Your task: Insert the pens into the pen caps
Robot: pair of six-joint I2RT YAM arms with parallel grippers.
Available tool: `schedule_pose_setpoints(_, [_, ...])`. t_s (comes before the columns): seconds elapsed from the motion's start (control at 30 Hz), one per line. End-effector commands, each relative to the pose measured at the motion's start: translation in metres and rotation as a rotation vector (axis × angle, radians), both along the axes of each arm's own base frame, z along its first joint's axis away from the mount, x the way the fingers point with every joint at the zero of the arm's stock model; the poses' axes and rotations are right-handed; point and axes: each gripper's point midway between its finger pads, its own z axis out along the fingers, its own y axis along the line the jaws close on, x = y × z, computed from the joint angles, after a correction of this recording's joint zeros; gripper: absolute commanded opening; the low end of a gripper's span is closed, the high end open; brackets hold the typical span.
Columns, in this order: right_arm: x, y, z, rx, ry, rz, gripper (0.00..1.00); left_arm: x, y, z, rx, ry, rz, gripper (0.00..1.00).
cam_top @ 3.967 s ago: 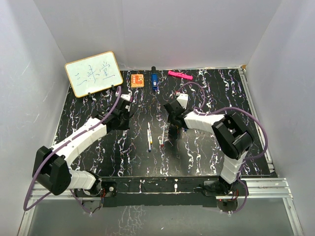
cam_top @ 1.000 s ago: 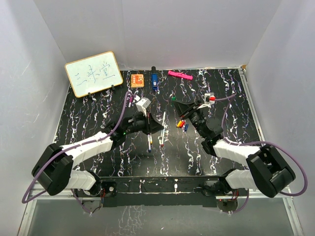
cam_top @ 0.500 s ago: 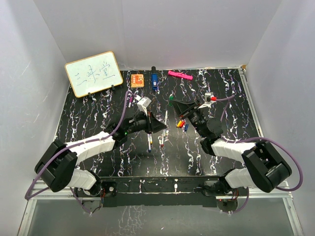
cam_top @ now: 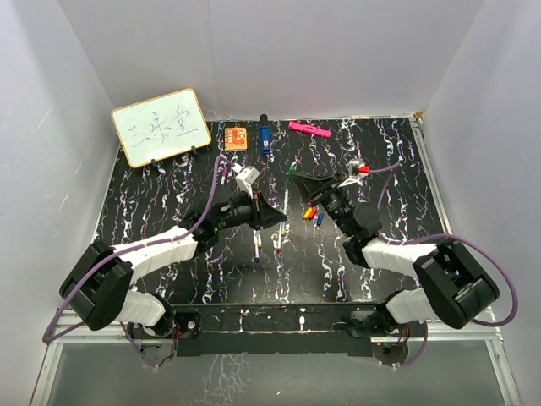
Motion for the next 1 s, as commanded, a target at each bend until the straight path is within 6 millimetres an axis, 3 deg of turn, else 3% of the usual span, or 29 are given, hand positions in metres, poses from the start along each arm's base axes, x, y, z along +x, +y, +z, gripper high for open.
schedule_pose_setpoints(0.0, [-0.004, 0.004, 0.005, 0.006, -0.028, 0.021, 0.0, -0.001, -0.007, 0.027, -0.059, -0.066, -0.03, 0.0])
schedule_pose_setpoints(0.97, [-0.004, 0.007, -0.006, -0.009, 0.002, 0.025, 0.0, 0.001, -0.001, 0.03, -0.048, -0.1, 0.008, 0.0])
